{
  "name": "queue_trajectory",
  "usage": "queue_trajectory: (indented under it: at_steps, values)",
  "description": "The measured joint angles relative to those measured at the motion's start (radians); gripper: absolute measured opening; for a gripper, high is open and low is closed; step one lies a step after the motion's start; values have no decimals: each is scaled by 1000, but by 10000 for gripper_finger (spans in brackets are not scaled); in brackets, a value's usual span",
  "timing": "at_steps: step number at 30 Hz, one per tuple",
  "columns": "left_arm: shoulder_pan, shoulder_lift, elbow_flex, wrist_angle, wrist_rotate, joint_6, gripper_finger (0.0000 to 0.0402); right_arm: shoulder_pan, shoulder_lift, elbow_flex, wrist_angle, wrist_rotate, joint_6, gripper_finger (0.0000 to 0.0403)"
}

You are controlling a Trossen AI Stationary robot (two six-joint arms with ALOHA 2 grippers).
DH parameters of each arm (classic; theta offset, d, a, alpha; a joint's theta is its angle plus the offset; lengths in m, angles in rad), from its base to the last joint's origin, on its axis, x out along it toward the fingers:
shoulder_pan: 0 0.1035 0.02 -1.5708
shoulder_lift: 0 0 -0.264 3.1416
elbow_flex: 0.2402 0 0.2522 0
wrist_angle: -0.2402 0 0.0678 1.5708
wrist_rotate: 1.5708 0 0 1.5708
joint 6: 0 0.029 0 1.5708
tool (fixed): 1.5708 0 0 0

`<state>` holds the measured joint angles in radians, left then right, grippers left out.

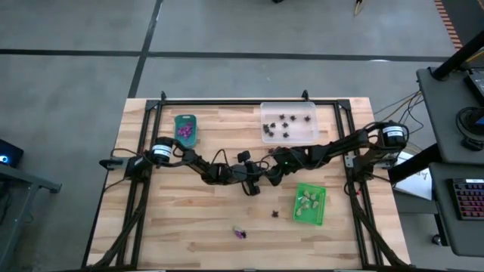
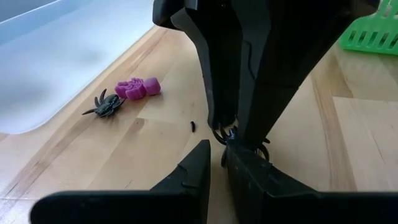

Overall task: Sort Halloween decoration
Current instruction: Put the black spider toy into the white bin

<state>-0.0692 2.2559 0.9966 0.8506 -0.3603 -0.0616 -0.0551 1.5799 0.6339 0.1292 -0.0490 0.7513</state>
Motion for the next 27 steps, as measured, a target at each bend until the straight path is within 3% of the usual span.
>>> queue_trajectory:
  at_steps: [12, 22, 27]
  values:
    - [0, 0, -1, 2, 0, 0, 38, 0, 5, 1, 14, -7, -14, 15]
    - [-14, -13, -2, 2, -4, -21, 47, 0, -3, 0, 11, -6, -22, 9]
    - [-25, -78, -7, -83, -1, 21, 66, 1, -14, -1, 8, -11, -41, 9]
